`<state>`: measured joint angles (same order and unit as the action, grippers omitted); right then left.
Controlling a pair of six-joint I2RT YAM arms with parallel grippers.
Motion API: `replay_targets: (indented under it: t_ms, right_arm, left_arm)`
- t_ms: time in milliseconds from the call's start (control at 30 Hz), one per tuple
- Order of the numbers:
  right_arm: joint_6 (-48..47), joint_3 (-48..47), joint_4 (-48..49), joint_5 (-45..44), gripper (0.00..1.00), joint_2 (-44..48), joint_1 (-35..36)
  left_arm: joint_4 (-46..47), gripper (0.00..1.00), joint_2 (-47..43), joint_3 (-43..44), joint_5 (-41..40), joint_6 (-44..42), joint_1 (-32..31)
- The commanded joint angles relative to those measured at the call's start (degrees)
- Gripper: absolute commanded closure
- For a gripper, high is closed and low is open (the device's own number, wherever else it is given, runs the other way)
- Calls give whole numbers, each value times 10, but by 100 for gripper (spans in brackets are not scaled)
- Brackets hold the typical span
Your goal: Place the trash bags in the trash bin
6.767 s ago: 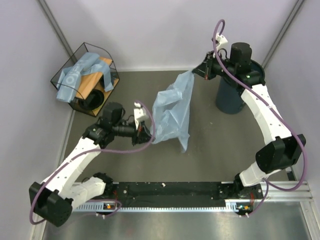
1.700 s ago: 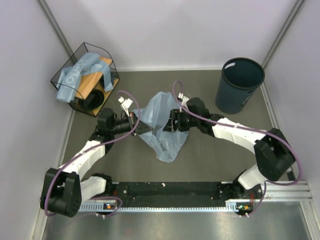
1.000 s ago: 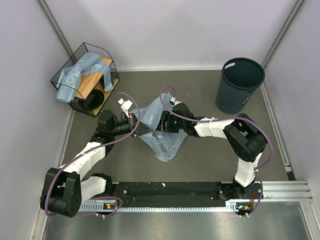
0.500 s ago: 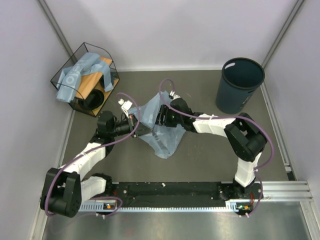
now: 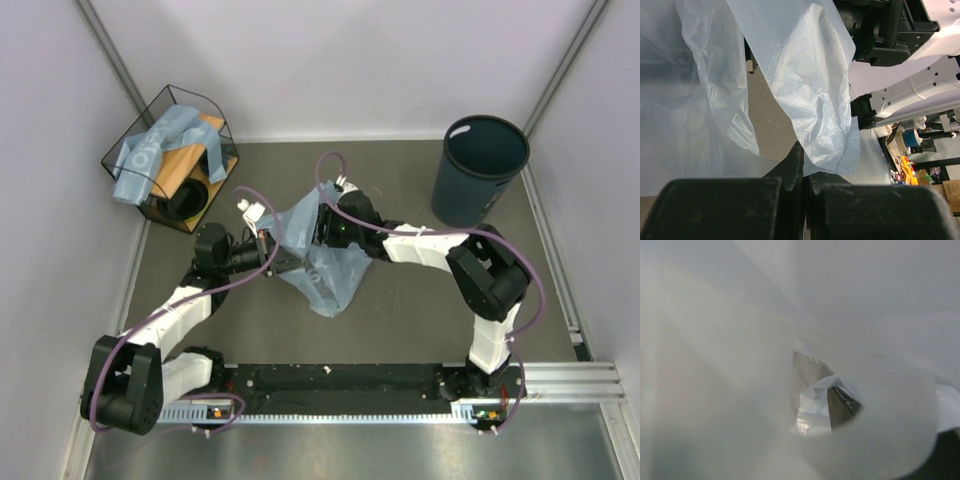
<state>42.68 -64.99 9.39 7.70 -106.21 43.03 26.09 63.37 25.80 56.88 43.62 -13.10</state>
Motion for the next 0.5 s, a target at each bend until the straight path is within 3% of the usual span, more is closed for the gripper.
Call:
replay_targets:
  t_ms: [0, 233, 333, 433, 467]
  right_arm:
    - [12, -29, 5, -16, 45, -28, 11]
    - [31, -30, 16, -23, 45, -74, 16]
    - [26, -34, 21, -20, 56, -80, 18]
    - [6, -39, 8, -25, 83, -64, 17]
    - [0, -38, 5, -25, 100, -57, 17]
  left_arm:
    - [28, 100, -1, -1, 12, 0, 3]
    - [27, 100, 3, 1, 12, 2, 4]
    - [24, 100, 3, 1, 10, 2, 3]
    - [16, 100, 3, 4, 10, -2, 3]
    - [13, 100, 3, 10, 10, -4, 3]
